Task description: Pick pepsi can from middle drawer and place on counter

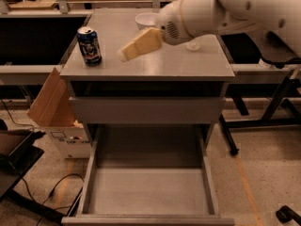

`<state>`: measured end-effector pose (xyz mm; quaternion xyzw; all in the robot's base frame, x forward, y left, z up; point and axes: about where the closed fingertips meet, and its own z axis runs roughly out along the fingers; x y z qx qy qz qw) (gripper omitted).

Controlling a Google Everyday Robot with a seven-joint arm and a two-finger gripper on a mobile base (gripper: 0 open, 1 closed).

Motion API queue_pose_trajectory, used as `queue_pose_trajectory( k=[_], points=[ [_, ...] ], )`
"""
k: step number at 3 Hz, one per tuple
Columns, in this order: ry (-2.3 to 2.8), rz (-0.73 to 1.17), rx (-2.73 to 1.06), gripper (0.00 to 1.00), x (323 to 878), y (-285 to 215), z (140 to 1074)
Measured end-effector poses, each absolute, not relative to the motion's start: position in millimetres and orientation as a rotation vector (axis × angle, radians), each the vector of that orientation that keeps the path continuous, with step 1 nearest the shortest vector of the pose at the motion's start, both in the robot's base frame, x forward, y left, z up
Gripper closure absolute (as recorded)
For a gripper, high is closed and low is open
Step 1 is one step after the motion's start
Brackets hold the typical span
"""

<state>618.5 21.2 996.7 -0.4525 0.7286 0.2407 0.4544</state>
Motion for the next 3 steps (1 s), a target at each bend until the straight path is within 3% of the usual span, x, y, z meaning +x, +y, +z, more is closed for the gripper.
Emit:
queue_pose_trajectory(
  k=[3],
  points=[
    [2.132, 0.225, -1.050, 0.00, 575, -108, 1021]
  ],
)
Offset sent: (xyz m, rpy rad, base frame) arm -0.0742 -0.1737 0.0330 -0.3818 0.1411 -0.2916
